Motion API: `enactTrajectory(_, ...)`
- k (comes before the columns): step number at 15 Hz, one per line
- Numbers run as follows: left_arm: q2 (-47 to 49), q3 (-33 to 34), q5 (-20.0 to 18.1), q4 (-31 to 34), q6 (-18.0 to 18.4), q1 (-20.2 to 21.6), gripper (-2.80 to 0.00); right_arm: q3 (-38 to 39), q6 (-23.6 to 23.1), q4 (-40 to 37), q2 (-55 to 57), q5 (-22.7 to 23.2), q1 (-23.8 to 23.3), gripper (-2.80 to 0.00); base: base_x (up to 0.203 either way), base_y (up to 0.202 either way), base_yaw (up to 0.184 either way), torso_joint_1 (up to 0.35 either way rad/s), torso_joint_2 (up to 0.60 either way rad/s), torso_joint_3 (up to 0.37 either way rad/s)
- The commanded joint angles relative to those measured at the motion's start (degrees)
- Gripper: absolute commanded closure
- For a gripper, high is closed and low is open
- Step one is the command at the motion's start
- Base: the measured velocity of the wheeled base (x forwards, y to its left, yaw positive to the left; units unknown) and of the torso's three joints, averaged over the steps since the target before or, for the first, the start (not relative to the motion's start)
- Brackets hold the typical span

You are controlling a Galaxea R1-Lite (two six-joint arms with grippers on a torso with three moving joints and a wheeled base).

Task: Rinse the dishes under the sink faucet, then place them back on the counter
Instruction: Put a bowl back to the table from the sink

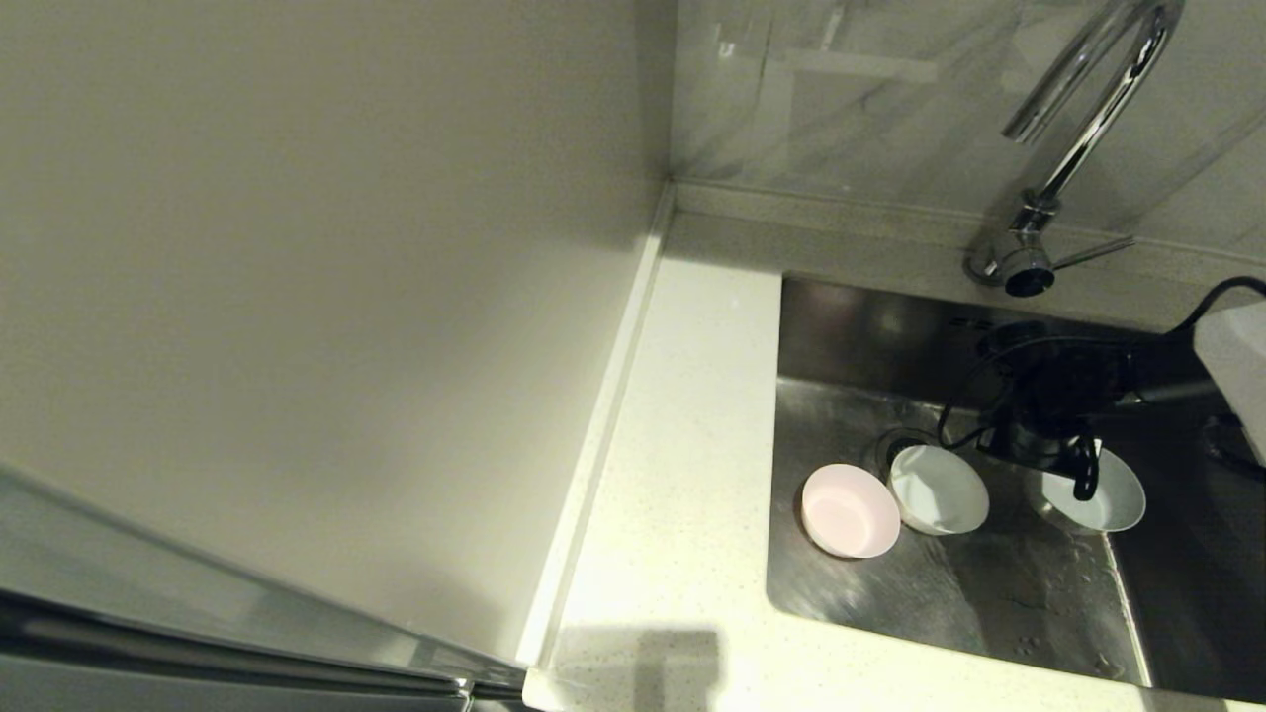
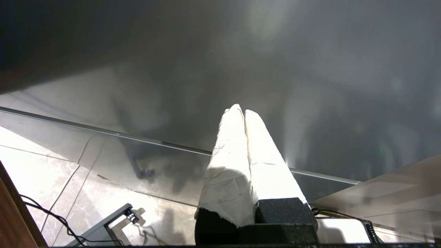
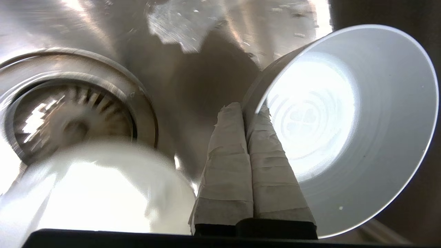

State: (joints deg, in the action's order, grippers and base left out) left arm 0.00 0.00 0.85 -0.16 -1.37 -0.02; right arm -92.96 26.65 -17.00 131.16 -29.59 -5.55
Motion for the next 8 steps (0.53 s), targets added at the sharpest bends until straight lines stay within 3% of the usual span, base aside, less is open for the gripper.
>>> enactTrajectory(1, -0.2, 0.0, 0.0, 0.0, 0.0, 0.0, 0.0, 6.0, 0.2, -0.1, -12.8, 0.4, 0.4, 0.0, 0.0, 0.0, 0.0, 0.0, 0.0, 0.0)
enactTrajectory(3, -0.2, 0.0, 0.0, 0.0, 0.0, 0.0, 0.0, 9.3, 0.6, -0.7, -23.1, 6.1, 0.5, 0.0, 0.0, 0.0, 0.0, 0.0, 0.0, 0.0)
enactTrajectory(4, -0.2, 0.0, 0.0, 0.0, 0.0, 0.0, 0.0, 9.5, 1.5, -2.6, -27.6, 13.3, 0.3, 0.0, 0.0, 0.0, 0.0, 0.0, 0.0, 0.0)
enactTrajectory(5, -0.2, 0.0, 0.0, 0.0, 0.0, 0.0, 0.0, 8.3, 3.6, -6.9, -30.4, 24.0, -0.1, 0.0, 0.0, 0.0, 0.0, 0.0, 0.0, 0.0)
enactTrajectory(7, -0.2, 0.0, 0.0, 0.0, 0.0, 0.0, 0.0, -0.3, 13.5, -19.7, -33.1, 43.1, -0.9, 0.0, 0.0, 0.0, 0.0, 0.0, 0.0, 0.0)
enactTrajectory(8, -0.3, 0.0, 0.0, 0.0, 0.0, 0.0, 0.0, -4.8, 19.1, -25.6, -33.7, 57.2, -1.6, 0.0, 0.0, 0.0, 0.0, 0.0, 0.0, 0.0)
